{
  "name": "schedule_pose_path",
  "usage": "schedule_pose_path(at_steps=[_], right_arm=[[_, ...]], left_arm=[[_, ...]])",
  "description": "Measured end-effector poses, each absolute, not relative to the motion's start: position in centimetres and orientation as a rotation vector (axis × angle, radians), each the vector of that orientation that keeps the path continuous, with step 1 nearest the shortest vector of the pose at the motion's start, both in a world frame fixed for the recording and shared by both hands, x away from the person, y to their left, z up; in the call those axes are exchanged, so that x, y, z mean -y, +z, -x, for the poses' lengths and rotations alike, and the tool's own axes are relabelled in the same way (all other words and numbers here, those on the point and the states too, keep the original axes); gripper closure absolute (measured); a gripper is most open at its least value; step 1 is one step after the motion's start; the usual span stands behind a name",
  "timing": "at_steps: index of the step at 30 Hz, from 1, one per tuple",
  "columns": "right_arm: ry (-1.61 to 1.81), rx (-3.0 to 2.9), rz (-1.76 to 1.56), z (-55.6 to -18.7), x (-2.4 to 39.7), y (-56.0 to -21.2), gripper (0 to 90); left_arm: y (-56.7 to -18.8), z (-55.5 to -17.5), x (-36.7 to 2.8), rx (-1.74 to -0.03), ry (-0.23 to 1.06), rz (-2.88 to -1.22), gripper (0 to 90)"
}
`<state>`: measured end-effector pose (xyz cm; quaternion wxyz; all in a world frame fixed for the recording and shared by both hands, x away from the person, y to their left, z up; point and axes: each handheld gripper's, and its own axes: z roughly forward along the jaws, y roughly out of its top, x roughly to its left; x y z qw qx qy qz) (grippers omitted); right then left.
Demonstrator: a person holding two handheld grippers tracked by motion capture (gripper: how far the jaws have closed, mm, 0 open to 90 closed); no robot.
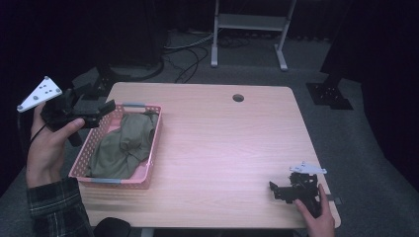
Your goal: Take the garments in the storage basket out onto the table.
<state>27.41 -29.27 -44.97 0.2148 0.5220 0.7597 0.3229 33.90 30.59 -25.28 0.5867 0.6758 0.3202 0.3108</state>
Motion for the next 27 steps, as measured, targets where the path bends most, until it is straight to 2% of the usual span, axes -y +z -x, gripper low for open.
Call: schedule_pose_path(at_steps=[27], right_arm=[[0.895,-2.107,-1.447,-27.4,29.3,-45.0,0.0]], left_arm=[[-29.2,-37.2,-30.6,-0.847,0.667,-1.687,1.4]])
